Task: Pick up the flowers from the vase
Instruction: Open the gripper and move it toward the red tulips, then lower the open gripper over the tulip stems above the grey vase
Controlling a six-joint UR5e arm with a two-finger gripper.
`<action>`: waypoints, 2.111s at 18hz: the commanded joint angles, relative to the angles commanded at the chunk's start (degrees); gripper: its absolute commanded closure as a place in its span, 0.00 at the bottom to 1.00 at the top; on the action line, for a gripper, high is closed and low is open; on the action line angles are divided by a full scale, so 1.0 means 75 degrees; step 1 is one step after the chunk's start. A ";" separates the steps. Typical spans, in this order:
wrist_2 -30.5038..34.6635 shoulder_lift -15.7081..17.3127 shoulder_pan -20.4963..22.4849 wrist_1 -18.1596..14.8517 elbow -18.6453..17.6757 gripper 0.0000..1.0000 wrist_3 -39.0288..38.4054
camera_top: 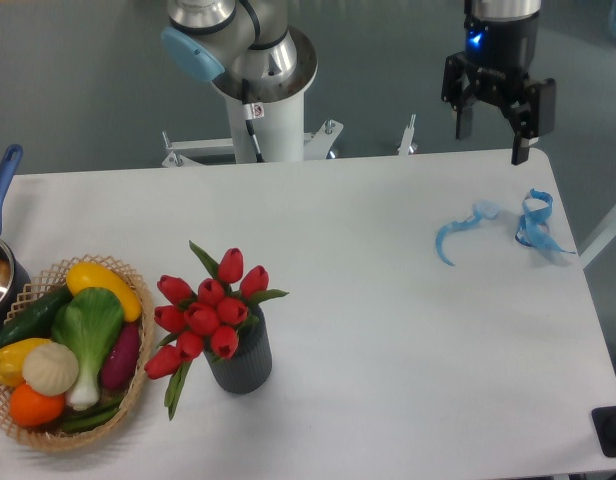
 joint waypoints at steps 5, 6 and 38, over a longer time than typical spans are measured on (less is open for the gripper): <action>-0.0469 0.0140 -0.0047 0.0047 -0.0245 0.00 -0.0339; -0.0550 0.0315 0.0011 0.0058 -0.0525 0.00 -0.0480; -0.5250 -0.1652 -0.2332 0.2014 -0.1782 0.00 -0.3949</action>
